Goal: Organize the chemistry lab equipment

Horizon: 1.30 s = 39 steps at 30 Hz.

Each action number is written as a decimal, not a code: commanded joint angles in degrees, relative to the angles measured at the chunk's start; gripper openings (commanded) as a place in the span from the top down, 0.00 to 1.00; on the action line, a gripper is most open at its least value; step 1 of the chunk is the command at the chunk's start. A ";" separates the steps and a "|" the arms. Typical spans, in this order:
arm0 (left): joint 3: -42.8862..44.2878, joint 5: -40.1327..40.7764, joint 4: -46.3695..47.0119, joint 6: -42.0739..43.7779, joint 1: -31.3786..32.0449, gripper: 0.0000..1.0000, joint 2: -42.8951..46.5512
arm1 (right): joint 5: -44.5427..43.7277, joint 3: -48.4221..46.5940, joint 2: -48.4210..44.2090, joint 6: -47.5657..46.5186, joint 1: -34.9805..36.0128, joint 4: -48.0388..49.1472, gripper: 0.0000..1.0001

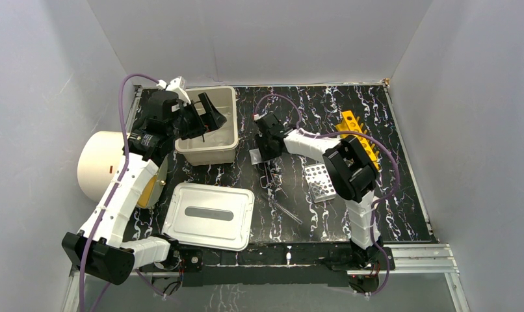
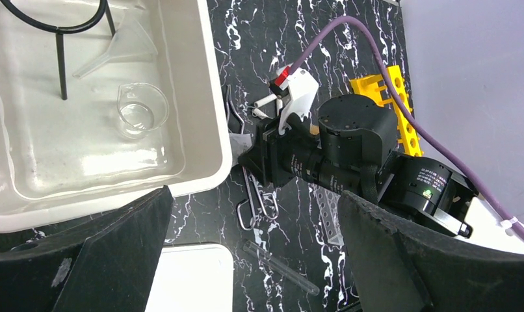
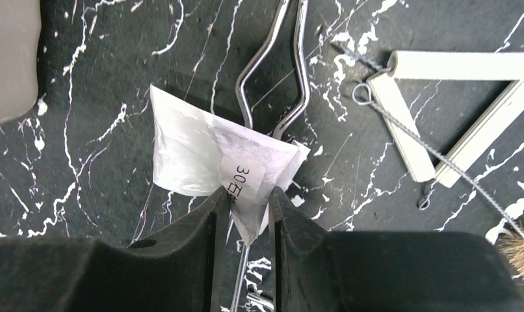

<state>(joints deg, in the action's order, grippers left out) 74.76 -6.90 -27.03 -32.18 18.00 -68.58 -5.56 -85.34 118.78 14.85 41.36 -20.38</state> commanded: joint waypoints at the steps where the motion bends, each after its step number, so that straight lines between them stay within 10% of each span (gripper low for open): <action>1: 1.00 -2.29 0.94 -0.56 0.01 0.02 0.99 | 3.02 2.21 -4.29 2.13 -0.44 1.90 0.65; 28: -1.90 -19.65 9.02 -11.38 4.08 0.02 -10.43 | 18.49 20.71 -32.44 11.47 -6.10 16.70 0.66; 39: -2.37 -28.37 16.29 -13.77 6.13 0.27 -14.84 | 30.46 21.45 -38.10 10.90 -6.23 18.59 0.64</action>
<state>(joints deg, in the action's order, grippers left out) 71.72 -29.17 -15.31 -44.51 23.81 -84.77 19.22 -63.88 82.28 25.67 35.27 -5.26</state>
